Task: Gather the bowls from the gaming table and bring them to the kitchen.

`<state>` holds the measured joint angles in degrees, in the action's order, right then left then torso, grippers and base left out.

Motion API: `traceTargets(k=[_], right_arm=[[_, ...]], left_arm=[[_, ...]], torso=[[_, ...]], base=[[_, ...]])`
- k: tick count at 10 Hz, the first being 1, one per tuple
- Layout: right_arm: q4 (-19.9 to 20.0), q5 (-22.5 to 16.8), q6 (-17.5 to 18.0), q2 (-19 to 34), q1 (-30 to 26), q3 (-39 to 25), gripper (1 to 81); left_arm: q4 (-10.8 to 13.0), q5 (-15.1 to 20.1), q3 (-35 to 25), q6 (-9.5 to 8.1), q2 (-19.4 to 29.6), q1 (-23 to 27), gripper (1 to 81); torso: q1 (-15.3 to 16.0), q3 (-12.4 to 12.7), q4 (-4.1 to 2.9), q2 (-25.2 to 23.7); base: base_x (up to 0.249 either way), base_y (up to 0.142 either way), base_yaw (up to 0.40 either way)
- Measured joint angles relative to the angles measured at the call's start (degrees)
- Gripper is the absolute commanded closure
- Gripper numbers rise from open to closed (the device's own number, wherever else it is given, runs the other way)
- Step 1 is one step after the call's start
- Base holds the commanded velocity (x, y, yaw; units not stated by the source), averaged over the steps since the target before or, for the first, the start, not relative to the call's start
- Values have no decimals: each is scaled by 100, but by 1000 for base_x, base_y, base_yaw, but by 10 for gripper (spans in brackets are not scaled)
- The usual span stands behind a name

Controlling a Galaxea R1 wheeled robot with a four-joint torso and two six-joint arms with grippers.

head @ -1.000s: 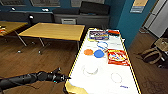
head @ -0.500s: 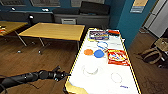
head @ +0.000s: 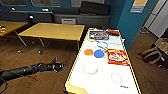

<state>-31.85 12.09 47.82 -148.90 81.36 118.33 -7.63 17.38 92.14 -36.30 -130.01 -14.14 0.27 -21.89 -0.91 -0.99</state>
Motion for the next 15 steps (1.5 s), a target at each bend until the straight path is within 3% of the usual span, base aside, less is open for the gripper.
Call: traceTargets(k=[9,15], right_arm=[[0,-105,0,-4,-57,-11,811],[0,-116,-4,-4,-61,-11,811]], left_arm=[[110,286,1103,-13,-1797,-51,10],[193,430,1751,-16,-2388,-68,10]], torso=[[2,-2,0,0],[2,-6,0,0]], base=[[0,0,0],[0,0,0]])
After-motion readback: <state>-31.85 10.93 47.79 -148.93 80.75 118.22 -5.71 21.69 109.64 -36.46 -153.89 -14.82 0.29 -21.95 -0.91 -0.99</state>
